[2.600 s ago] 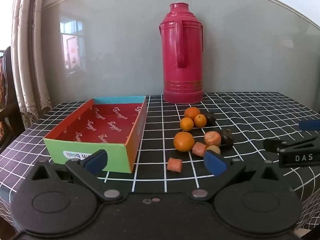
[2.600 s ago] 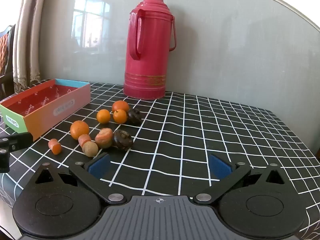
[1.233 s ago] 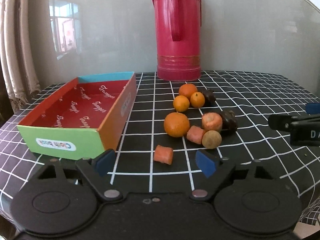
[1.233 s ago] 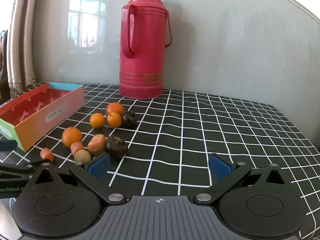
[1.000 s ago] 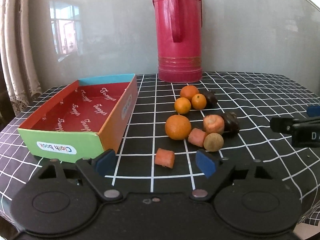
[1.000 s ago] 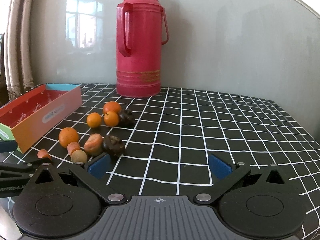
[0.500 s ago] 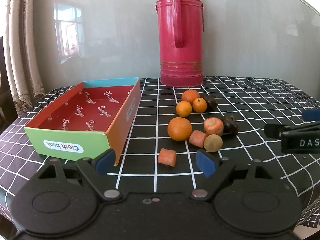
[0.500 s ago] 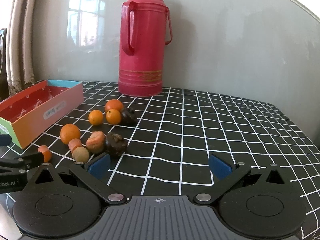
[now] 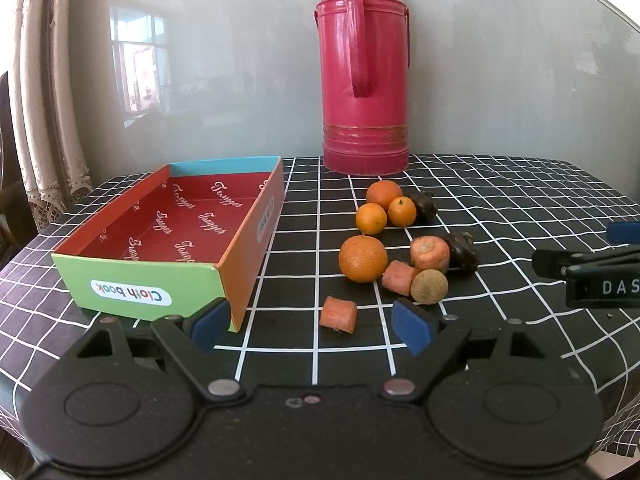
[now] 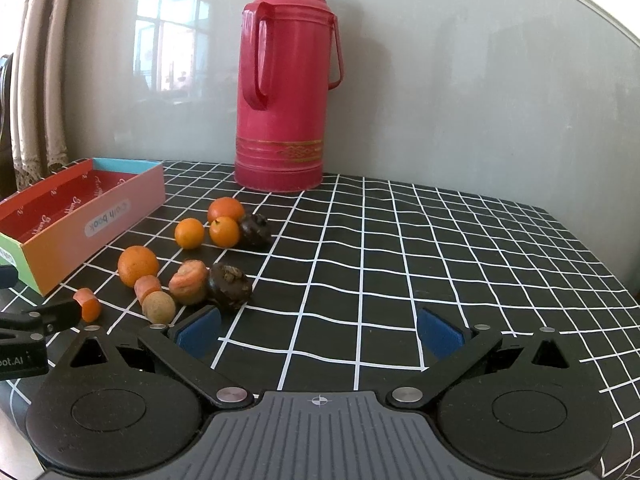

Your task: Organize fruits

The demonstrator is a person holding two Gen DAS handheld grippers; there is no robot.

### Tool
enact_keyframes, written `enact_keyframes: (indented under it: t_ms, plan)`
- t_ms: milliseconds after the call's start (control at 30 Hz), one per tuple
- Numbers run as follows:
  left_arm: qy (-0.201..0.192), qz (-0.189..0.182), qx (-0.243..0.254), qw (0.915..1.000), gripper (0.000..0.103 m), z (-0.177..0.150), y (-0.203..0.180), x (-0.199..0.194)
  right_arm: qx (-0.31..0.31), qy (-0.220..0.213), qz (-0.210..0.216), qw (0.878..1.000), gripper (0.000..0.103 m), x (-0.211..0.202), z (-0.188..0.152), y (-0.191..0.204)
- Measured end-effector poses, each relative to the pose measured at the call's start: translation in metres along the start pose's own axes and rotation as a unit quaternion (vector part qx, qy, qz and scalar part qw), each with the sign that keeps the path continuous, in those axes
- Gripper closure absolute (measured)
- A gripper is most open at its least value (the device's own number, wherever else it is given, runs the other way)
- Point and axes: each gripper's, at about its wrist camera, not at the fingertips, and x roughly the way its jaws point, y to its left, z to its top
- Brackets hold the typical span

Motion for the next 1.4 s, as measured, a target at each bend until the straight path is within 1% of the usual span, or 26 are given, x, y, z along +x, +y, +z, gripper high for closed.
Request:
enact_keyframes:
  t_ms: [1400]
  plan:
    - [0.001, 0.001, 0.003, 1.0000, 0.022, -0.0016, -0.0009, 0.0020, -0.002, -0.001, 0.000, 1.000, 0.000, -0.0005, -0.0001, 0.0001]
